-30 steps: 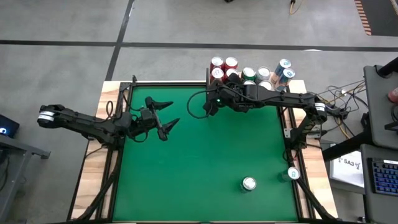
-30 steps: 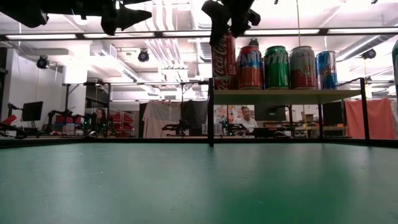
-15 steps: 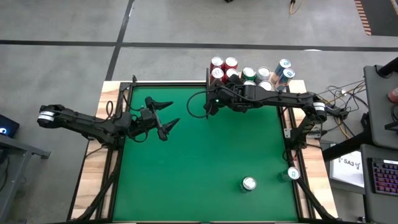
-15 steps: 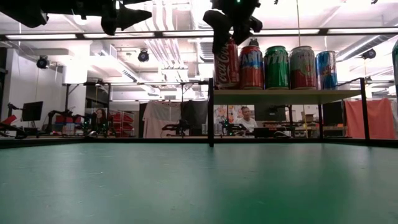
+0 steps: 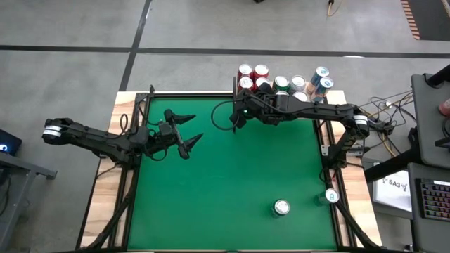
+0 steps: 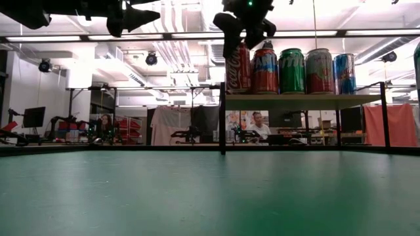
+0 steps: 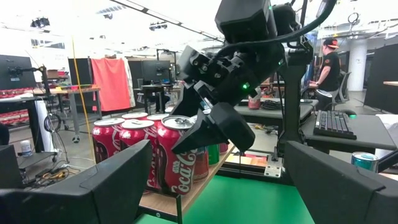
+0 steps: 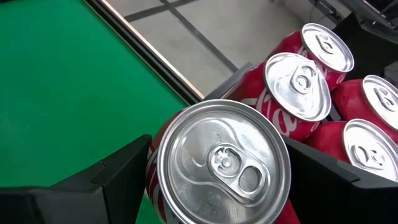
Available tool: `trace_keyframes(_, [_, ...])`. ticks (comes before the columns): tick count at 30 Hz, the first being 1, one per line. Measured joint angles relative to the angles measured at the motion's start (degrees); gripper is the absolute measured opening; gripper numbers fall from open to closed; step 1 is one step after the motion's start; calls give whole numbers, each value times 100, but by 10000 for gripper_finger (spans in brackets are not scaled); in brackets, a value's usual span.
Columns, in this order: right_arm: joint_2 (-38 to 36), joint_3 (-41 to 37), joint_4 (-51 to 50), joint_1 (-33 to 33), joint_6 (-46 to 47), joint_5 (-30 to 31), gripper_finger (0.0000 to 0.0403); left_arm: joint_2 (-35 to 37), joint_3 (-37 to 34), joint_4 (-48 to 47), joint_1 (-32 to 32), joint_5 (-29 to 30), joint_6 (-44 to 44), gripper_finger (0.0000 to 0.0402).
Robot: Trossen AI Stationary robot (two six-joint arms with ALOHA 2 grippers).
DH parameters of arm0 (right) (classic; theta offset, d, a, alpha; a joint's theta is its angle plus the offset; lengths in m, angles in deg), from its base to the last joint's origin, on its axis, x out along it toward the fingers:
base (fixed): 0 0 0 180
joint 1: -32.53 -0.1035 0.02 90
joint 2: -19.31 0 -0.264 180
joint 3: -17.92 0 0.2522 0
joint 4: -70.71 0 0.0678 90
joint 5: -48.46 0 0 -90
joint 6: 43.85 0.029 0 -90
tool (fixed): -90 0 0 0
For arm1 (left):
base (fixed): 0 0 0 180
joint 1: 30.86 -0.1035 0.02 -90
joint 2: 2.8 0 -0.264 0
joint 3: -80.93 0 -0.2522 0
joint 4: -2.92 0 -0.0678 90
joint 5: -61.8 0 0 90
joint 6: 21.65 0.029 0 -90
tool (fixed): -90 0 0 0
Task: Place canned beverage on shelf
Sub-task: Put the red-white soda can on the shelf aligned with the other red-white soda cans
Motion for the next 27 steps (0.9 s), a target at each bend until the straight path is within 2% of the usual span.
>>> trace_keyframes(12, [0,0,0,6,33,-41,304,0,0,2,0,0,2,351])
trace_keyframes(19, [0,0,-4,4,25,-41,324,0,0,2,0,0,2,351])
trace_keyframes(27, [0,0,-8,4,30,-41,327,0,0,2,0,0,2,351])
